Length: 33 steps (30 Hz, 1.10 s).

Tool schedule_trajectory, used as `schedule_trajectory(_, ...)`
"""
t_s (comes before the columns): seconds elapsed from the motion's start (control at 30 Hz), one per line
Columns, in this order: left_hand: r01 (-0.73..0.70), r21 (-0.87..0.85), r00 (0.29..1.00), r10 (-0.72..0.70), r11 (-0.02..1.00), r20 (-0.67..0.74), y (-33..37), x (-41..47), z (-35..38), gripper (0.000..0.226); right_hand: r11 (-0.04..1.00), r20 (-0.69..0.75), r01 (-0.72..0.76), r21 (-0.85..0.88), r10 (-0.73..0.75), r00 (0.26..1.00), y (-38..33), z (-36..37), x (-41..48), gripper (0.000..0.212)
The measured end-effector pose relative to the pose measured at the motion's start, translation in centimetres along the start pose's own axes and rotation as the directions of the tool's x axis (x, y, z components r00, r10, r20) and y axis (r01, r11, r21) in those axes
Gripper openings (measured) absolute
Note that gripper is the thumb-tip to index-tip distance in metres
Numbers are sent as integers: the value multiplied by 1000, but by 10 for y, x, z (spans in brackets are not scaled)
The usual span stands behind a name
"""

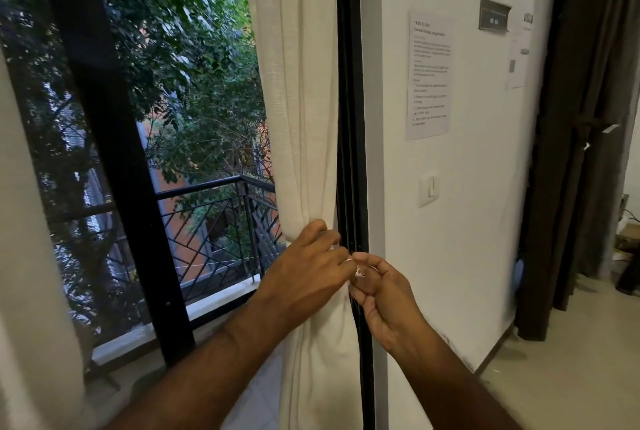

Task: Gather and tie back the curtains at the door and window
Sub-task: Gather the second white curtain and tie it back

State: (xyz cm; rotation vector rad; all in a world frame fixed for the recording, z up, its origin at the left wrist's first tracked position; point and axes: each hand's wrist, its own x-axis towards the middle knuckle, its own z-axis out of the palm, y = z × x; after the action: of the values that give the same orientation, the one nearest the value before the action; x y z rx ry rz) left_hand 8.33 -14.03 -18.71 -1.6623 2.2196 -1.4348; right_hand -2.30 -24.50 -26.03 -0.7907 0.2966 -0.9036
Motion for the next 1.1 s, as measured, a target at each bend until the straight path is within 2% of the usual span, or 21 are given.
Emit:
schedule_trajectory(0.07, 0, -29, 1000, 0, 1000, 8, -3, 1, 0, 17, 996, 18, -53, 78, 52, 998, -4, -1, 1, 30)
schedule_trajectory(0.17, -17, -47, 998, 20, 999, 59, -9, 0, 0, 23, 974, 137, -137, 178, 113, 984, -11, -1, 1, 36)
schedule_trajectory(0.23, -25, -59, 994, 31, 998, 103, -13, 0, -2, 20, 990, 140, -121, 72, 110, 984, -14, 1, 1, 37)
schedule_trajectory(0.3, -7, -75, 986, 20, 997, 164, -16, 1, -6, 20, 995, 84, -89, -52, 93, 992, -12, 1, 3, 37)
schedule_trajectory(0.4, 100, -150, 968, -61, 984, 245, -16, 3, -10, 27, 993, 47, -91, -76, 95, 994, -10, 1, 3, 41)
schedule_trajectory(0.53, 301, -322, 948, -244, 898, 207, -13, 12, -14, 27, 994, 55, -50, -92, 55, 997, -11, 4, 2, 43)
schedule_trajectory(0.6, 281, -237, 949, -232, 930, 216, -12, 20, -14, 31, 994, 41, -15, -112, 19, 999, -12, 6, 3, 44)
schedule_trajectory(0.73, 216, -48, 901, -179, 975, 396, -16, 31, -14, 25, 996, 14, 45, -80, -44, 999, -16, 7, 2, 43)
schedule_trajectory(0.8, 241, -30, 887, -208, 970, 413, -18, 35, -14, 24, 991, 39, 63, -117, -58, 998, -16, 6, 0, 39)
schedule_trajectory(0.93, 290, 8, 882, -270, 957, 386, -16, 39, -14, 23, 912, 47, 52, -407, -36, 998, -15, 0, -4, 32)
schedule_trajectory(1.1, 286, -27, 859, -244, 958, 450, -18, 37, -11, 33, 870, 91, 124, -478, -91, 992, -21, 1, -3, 32)
